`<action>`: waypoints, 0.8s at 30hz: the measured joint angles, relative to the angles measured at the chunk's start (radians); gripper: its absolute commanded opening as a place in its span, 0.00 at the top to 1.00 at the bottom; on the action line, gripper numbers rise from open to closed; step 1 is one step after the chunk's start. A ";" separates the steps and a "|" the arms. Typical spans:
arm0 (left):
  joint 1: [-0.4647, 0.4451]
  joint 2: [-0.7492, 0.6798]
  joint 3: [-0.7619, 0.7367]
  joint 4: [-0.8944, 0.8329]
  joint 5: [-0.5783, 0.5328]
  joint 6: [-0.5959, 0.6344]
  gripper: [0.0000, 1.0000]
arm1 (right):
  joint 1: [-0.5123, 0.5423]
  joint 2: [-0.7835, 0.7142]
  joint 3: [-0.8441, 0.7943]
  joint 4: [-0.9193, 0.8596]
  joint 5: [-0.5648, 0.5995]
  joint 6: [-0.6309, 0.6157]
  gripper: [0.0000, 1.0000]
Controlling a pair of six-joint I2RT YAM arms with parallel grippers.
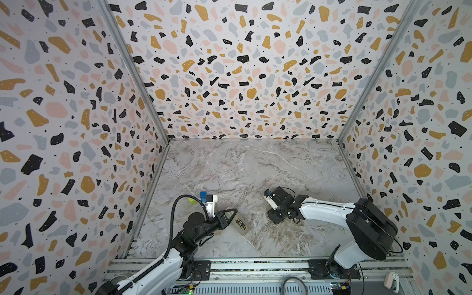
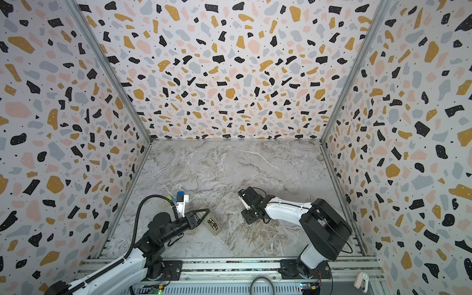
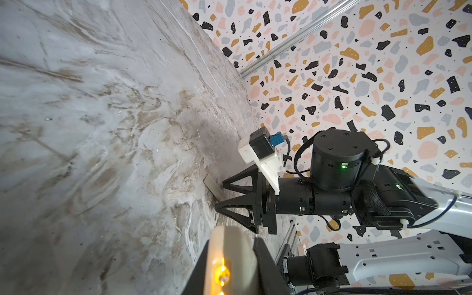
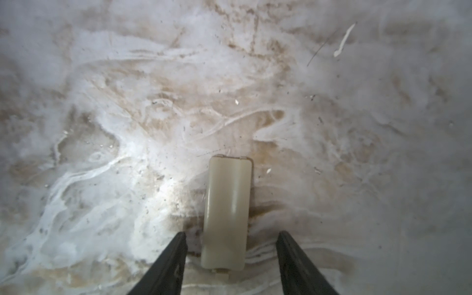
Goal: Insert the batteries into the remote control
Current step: 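Lower the right gripper and close it on the battery cover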
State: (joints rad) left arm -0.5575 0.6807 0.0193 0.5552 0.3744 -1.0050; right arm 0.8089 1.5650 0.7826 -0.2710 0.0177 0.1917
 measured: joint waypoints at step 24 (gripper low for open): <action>0.000 0.017 0.000 0.014 -0.010 0.000 1.00 | -0.005 0.007 0.000 0.024 -0.011 -0.003 0.69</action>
State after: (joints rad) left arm -0.5575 0.6979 0.0193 0.5697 0.3645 -1.0050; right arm 0.8040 1.5719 0.7822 -0.2466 0.0067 0.1886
